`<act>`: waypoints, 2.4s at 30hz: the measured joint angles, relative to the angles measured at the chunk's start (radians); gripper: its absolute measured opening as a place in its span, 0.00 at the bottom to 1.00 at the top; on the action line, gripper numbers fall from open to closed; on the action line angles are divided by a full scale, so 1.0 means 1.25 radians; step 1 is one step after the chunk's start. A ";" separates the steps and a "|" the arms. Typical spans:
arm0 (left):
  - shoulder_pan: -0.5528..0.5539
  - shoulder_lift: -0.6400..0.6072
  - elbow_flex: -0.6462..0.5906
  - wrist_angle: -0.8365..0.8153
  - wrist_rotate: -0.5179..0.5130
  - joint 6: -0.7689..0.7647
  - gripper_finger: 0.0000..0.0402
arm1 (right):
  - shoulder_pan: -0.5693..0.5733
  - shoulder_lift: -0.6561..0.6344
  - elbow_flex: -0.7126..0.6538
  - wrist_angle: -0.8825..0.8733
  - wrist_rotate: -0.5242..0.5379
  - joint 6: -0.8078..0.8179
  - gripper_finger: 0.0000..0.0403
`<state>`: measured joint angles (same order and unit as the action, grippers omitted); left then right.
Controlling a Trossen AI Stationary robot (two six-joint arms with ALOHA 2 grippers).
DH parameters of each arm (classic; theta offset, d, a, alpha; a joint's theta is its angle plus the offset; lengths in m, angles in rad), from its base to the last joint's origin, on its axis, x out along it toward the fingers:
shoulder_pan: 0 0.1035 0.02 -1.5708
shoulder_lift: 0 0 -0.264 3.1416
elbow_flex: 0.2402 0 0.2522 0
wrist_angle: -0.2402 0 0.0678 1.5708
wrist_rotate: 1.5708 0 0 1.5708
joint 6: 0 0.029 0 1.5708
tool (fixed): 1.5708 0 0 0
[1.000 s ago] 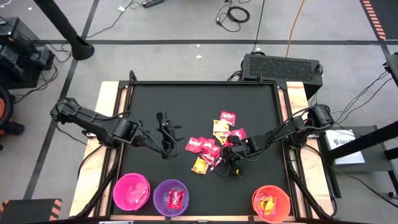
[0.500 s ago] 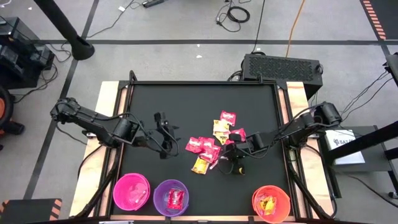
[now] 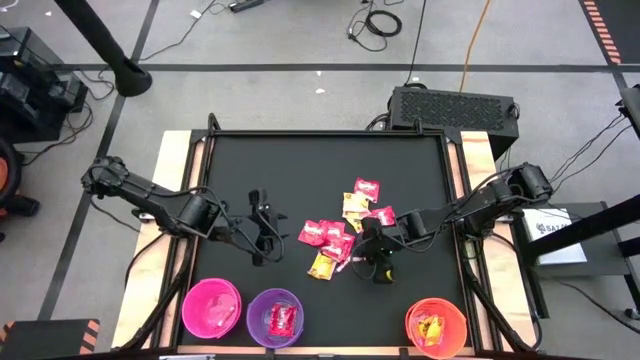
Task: Sort candy by brand, put in halloween buckets
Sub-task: Put the orange candy into the pink bucket
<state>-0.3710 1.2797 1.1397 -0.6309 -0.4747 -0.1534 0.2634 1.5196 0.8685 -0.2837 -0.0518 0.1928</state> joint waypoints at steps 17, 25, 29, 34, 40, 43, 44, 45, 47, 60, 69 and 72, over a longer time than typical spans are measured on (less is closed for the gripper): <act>0.002 0.005 0.000 0.165 -0.017 0.009 0.52 | -0.006 -0.001 0.098 0.365 0.166 -0.250 0.11; 0.002 0.005 0.000 0.246 -0.025 0.085 0.52 | -0.007 -0.001 0.102 0.426 0.213 -0.250 0.11; -0.009 0.008 -0.001 0.245 -0.015 0.118 0.52 | -0.007 -0.001 0.102 0.428 0.213 -0.248 0.11; -0.013 0.013 -0.001 0.278 0.052 0.134 0.52 | -0.007 -0.001 0.102 0.426 0.212 -0.248 0.11; -0.013 0.031 -0.001 0.268 0.062 0.129 0.52 | -0.007 -0.001 0.102 0.426 0.211 -0.249 0.11; -0.013 0.066 -0.001 0.271 0.062 0.136 0.52 | -0.007 -0.001 0.102 0.428 0.211 -0.249 0.11; -0.011 0.077 -0.001 0.273 0.062 0.149 0.52 | -0.007 -0.001 0.102 0.428 0.211 -0.249 0.11; -0.009 0.086 -0.001 0.284 0.061 0.164 0.52 | -0.007 -0.001 0.102 0.428 0.211 -0.249 0.11; -0.006 0.094 -0.001 0.313 0.059 0.187 0.52 | -0.007 -0.001 0.102 0.428 0.211 -0.249 0.11; 0.002 0.104 -0.001 0.330 0.060 0.215 0.48 | -0.007 -0.001 0.102 0.421 0.211 -0.248 0.11; 0.002 0.108 -0.001 0.330 0.065 0.240 0.30 | -0.007 -0.001 0.101 0.421 0.211 -0.248 0.11; 0.002 0.108 -0.001 0.330 0.065 0.242 0.23 | -0.007 -0.001 0.101 0.421 0.211 -0.248 0.11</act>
<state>-0.3679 1.4143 1.1385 -0.2188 -0.3931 0.1489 0.2543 1.5185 0.9949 0.2420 0.2117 -0.1177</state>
